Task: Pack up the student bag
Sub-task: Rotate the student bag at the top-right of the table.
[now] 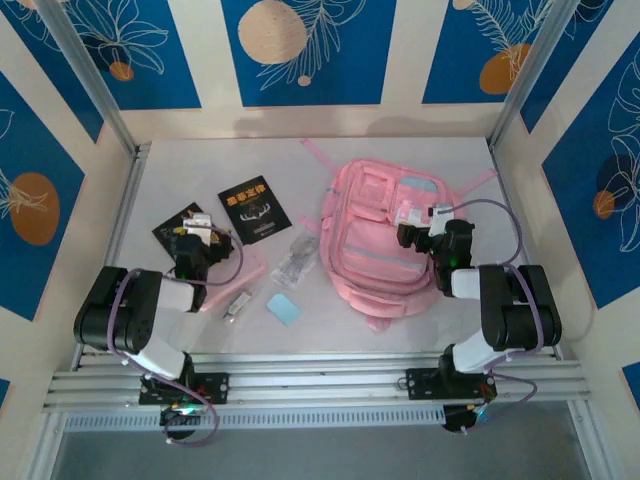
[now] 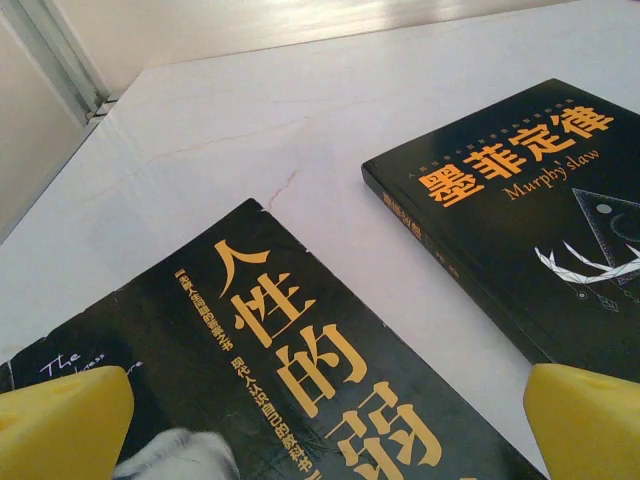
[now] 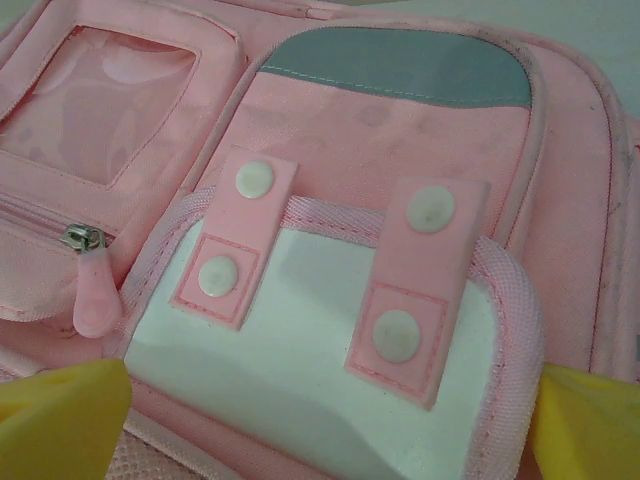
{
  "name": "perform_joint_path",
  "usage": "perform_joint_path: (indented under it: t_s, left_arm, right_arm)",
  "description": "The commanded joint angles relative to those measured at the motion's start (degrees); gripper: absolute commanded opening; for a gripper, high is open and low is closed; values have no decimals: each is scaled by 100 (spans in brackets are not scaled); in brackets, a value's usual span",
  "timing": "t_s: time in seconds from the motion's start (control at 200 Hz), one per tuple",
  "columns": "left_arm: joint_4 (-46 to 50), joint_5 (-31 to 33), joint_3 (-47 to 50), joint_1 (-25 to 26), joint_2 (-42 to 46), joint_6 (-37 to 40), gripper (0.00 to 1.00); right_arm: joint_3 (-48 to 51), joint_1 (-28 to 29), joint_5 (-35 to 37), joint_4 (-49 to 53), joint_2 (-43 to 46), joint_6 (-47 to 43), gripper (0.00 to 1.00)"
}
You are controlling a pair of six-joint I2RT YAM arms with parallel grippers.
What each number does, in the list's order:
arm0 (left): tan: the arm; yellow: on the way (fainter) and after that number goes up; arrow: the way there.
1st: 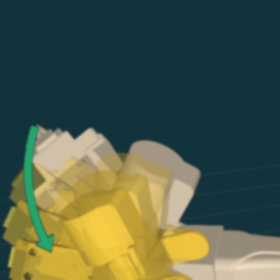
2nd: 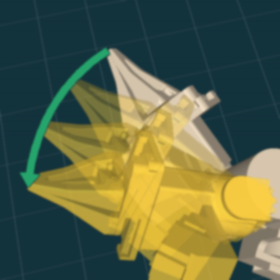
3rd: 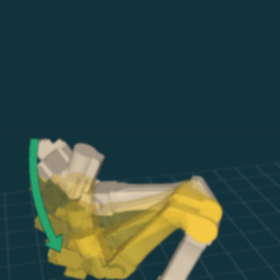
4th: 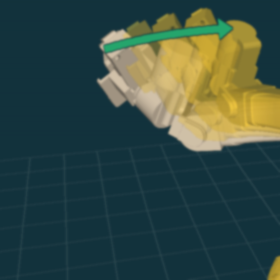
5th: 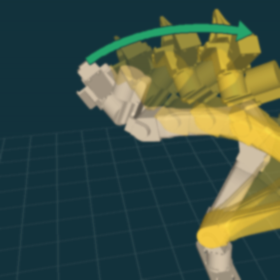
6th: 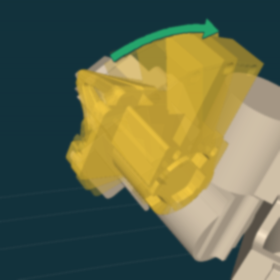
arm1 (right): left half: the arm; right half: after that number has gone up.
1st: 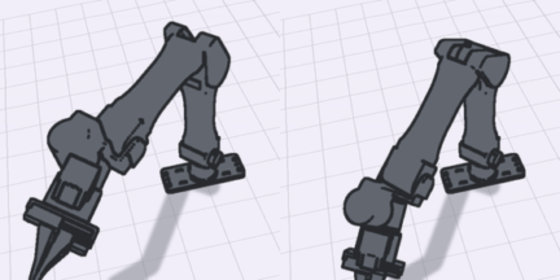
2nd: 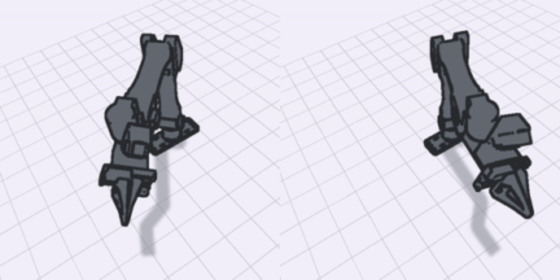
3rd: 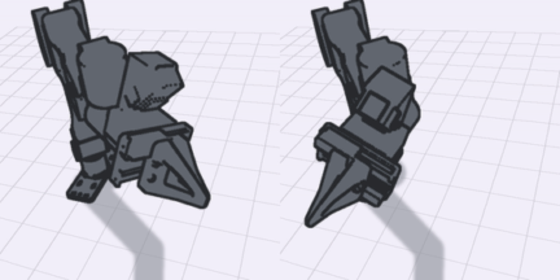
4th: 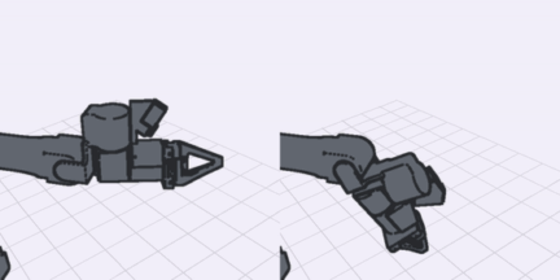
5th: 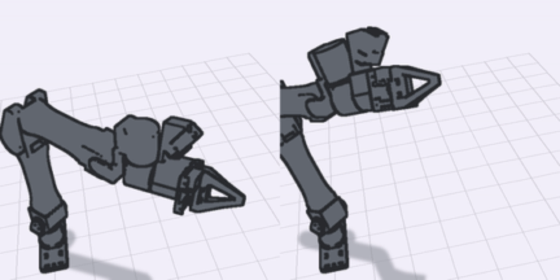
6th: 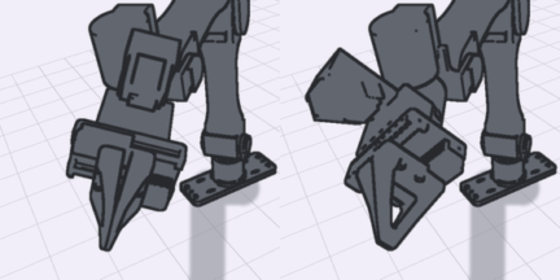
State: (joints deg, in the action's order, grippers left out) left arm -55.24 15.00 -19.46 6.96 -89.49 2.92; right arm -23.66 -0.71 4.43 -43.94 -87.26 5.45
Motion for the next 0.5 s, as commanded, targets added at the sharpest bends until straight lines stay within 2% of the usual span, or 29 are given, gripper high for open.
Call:
perform_joint_path:
  t_s: [0.0, 0.495]
  left_arm:
    - [-56, -59, -111, -46, -19, -116, 100]
    - [-21, -102, -128, -79, -19, -142, 100]
  right_arm:
    - [-51, 44, -101, -162, 11, 8, 99]
    - [-54, 38, -109, -156, 8, 14, 99]
